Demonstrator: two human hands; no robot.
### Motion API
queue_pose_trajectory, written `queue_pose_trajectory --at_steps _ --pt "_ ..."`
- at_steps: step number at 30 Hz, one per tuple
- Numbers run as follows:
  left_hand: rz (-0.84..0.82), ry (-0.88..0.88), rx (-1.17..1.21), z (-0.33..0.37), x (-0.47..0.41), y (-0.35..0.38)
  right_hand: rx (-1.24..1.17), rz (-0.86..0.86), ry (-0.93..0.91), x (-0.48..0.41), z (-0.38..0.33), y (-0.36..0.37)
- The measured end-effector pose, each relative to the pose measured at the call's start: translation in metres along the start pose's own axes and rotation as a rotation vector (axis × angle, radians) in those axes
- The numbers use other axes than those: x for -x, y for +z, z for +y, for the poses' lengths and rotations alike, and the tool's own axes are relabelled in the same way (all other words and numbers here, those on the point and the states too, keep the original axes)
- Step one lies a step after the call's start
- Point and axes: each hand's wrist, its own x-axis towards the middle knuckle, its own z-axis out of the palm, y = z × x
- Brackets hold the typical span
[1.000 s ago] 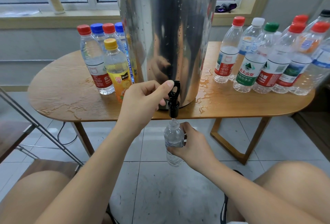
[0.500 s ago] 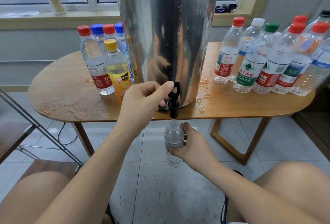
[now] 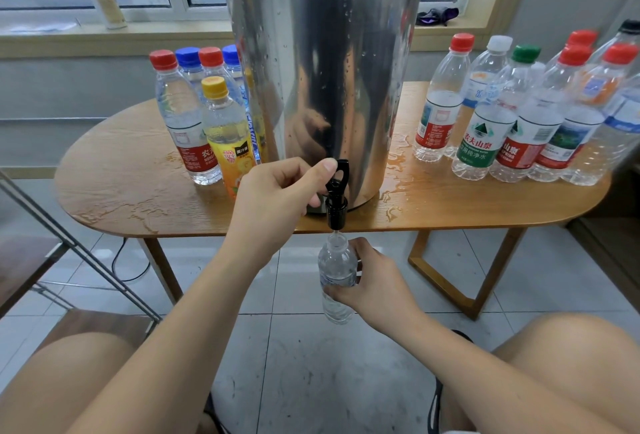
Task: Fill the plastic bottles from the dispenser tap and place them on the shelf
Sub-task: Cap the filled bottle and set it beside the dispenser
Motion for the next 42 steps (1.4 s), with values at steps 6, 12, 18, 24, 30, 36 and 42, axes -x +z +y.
queue_pose_trajectory --at_steps 6,12,18,24,30,36,42 --pt "-0.001 0.005 -0.002 -0.0002 0.0001 -0.0008 -0.006 -0.004 -0.001 0.0002 0.0003 0.0001" --pt "-0.001 0.007 -0.007 0.0005 0.0009 -0.0008 0.019 -0.003 -0.013 0.0006 -0.0007 -0.0007" --pt "-0.001 0.009 -0.003 0.0006 0.0008 -0.0012 0.023 -0.008 -0.013 0.0006 -0.0012 -0.0003" --pt "-0.003 0.018 -0.018 0.0005 0.0012 -0.0018 0.025 -0.002 -0.01 0.0003 -0.0022 0.0007" --pt "0.001 0.013 -0.018 0.0005 0.0012 -0.0025 0.026 -0.002 -0.011 0.0003 -0.0012 0.001" --pt "0.01 0.0 -0.019 0.0021 0.0009 -0.0007 0.021 0.001 -0.009 0.0005 -0.0012 0.0012" --pt "0.008 -0.007 -0.007 0.0031 0.0004 0.0 0.017 0.002 -0.012 0.0008 -0.0012 0.0006"
